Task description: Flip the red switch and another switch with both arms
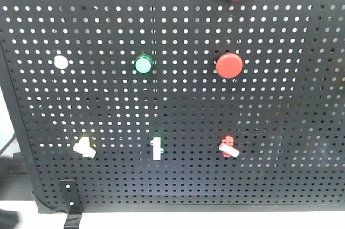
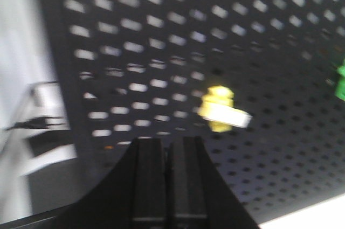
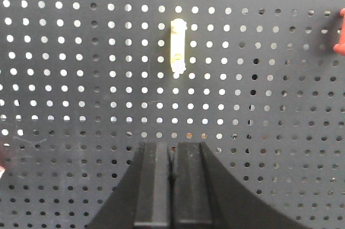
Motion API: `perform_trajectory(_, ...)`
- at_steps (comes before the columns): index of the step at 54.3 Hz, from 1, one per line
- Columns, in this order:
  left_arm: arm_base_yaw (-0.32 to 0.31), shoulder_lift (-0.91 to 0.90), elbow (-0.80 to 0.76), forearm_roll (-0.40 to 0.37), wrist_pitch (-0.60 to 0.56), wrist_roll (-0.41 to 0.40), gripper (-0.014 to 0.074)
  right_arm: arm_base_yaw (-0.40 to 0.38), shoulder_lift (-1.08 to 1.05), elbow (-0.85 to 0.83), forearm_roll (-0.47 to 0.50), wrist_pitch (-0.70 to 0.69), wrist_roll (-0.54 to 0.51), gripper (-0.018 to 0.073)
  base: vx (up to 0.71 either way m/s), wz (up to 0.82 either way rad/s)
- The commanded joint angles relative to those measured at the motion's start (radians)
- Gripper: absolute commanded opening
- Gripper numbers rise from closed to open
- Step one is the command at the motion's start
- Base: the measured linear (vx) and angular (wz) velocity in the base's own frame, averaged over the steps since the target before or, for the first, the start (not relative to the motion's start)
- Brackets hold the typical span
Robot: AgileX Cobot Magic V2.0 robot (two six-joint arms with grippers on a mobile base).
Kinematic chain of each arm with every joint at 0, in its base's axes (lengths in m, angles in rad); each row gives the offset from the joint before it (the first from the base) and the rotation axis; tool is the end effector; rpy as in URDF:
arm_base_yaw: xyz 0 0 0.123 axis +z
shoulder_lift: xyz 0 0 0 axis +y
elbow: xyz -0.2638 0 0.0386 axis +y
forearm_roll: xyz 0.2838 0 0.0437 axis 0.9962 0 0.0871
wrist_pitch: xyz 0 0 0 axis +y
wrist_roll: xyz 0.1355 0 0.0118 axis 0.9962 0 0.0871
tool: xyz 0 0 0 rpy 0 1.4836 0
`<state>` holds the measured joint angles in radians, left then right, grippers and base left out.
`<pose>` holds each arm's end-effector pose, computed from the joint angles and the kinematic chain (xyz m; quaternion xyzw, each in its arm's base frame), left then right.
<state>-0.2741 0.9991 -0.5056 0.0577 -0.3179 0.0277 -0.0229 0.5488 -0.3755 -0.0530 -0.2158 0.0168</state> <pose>0.2841 -0.0824 0.2577 0.1368 0.7250 -0.0712 0.6712 0.2170 -0.0034 0.3052 -0.0082 0.6599 -0.0180 0.7511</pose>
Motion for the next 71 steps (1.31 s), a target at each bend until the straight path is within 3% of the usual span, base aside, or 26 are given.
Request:
perform_trajectory(1,-0.035,0.051,-0.085,-0.001,-0.109,-0.013,0.0,0.0,0.009,-0.035,-0.002,-0.09,0.004,-0.0004,0.0,0.0)
perform_trajectory(21,-0.058,0.246,-0.261,0.0,-0.124,-0.013,0.0,0.0,0.009,-0.035,-0.002,-0.089,0.005,-0.0004,0.0,0.0)
perform_trajectory(41,-0.062,0.299,-0.274,-0.016,-0.075,-0.013,0.0,0.0,0.009,-0.035,-0.002,-0.089,0.005,-0.0004,0.0,0.0)
perform_trajectory(50,-0.061,0.3,-0.215,-0.16,-0.11,-0.002,0.0,0.0,0.009,-0.035,-0.002,-0.089,0.005,-0.0004,0.0,0.0)
perform_trajectory(71,-0.069,0.228,-0.059,-0.166,-0.213,-0.013,0.0001,0.001,0.013,-0.035,-0.004,-0.089,0.016,-0.0004,0.0,0.0)
